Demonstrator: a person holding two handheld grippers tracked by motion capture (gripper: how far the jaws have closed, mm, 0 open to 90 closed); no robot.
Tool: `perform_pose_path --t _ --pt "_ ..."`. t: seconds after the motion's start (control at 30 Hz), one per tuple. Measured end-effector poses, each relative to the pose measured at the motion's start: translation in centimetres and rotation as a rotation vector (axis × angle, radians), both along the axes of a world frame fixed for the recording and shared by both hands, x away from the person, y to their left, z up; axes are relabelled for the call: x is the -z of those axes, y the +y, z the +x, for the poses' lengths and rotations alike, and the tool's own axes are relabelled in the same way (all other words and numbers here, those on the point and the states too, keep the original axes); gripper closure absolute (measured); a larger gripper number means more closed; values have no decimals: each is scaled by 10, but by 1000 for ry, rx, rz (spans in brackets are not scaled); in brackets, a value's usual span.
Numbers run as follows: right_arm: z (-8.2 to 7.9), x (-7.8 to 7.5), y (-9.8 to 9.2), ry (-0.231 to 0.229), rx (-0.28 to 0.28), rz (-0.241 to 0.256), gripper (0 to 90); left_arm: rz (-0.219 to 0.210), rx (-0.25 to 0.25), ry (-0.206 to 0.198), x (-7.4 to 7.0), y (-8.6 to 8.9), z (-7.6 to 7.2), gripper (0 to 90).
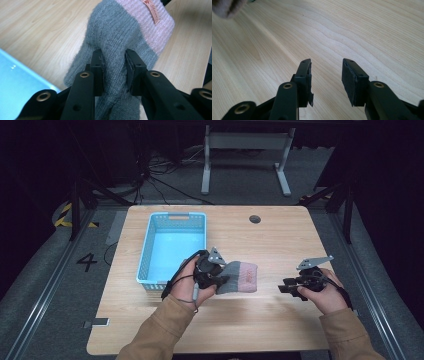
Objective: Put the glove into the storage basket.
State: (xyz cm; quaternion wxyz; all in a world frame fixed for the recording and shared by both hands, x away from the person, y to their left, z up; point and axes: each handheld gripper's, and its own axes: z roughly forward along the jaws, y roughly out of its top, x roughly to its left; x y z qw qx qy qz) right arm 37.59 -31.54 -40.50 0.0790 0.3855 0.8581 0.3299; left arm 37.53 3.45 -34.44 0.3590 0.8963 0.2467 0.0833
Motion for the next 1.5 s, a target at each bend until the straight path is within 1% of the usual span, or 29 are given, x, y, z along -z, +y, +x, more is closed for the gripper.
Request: perform_pose_path --t 0.07,0.2,0.27,0.37,0.4,0.53,0.57,0.63,0.67,0.7,0.73,0.77,0.8,0.87,0.9,0.97,1.0,1.1,1.27,1.3,1.37,1.43,1.5 --pt "1 1 1 4 -1 0 601 -2 -18 -4 -3 5 2 716" --pt "2 1 2 6 -4 0 601 -13 -35 -11 -9 16 7 716" --pt "1 1 2 7 -3 0 601 -8 -45 -19 -12 22 9 716" --pt "1 2 1 6 0 1 602 -11 -66 -33 -17 31 12 716" --pt "1 2 1 7 1 2 601 -5 -69 -36 -19 34 13 716" --pt "0 3 1 9 3 0 601 -13 -97 -57 -26 49 19 715" --pt "0 3 1 9 3 0 601 -13 -97 -57 -26 49 19 715" --pt "-1 4 0 12 9 -2 601 -4 -114 -67 -30 61 24 715" --pt "-2 5 -1 13 9 -3 601 -4 -114 -67 -30 61 24 714" --pt "-2 5 -1 13 11 -4 601 2 -128 -74 -31 69 27 714" --pt "-3 6 -1 16 14 -3 601 7 -136 -80 -31 72 29 713" --pt "-3 7 -1 20 16 -4 601 7 -136 -80 -31 72 29 712" --pt "-4 8 -1 22 17 -5 601 4 -146 -79 -31 79 32 712" --pt "-4 10 -2 26 18 -8 601 4 -152 -82 -31 82 34 711" --pt "-5 10 -2 26 21 -7 601 -4 -160 -80 -31 88 36 711" --pt "-5 11 -2 29 20 -9 600 -7 -161 -75 -31 94 39 711" --pt "-5 11 -2 29 20 -9 600 -7 -161 -75 -31 94 39 711" --pt "-7 14 -3 39 30 -13 599 6 -176 -74 -29 104 46 711" --pt "-10 16 -6 41 40 -14 597 6 -186 -64 -26 115 55 711" --pt "-11 16 -7 41 43 -14 596 7 -192 -65 -25 116 56 711" --pt "-12 16 -8 40 47 -15 596 27 -191 -69 -24 118 60 710" --pt "-13 16 -9 39 53 -16 594 30 -194 -68 -22 119 61 710" --pt "-15 17 -11 41 57 -18 593 35 -201 -61 -18 122 67 709"
